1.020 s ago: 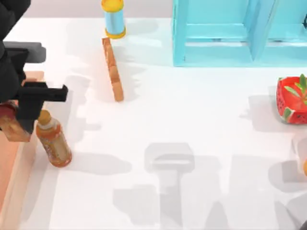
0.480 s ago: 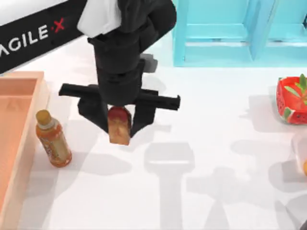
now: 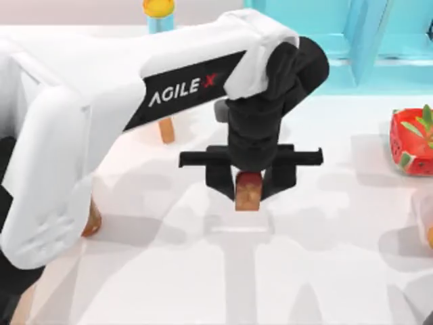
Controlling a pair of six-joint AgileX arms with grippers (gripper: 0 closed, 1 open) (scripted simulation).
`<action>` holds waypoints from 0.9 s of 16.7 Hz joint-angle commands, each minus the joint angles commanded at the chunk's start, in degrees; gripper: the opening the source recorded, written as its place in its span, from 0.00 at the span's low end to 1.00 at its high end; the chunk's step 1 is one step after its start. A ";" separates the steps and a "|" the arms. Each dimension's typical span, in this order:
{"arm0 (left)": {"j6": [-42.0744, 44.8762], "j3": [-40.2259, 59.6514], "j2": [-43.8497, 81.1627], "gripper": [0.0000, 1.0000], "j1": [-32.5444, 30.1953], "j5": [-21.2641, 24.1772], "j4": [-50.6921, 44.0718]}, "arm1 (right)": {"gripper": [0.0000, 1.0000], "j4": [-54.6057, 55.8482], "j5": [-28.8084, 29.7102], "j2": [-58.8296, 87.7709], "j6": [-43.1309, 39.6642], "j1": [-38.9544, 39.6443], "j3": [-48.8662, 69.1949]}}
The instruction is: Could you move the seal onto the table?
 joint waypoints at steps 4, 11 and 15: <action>0.14 -0.19 -0.06 0.00 0.26 0.06 -0.10 | 1.00 0.00 0.00 0.00 0.00 0.00 0.00; 0.13 -5.73 1.77 0.00 0.12 0.03 7.61 | 1.00 0.00 0.00 0.00 0.00 0.00 0.00; 0.09 -6.69 2.18 0.00 0.07 0.02 8.87 | 1.00 0.00 0.00 0.00 0.00 0.00 0.00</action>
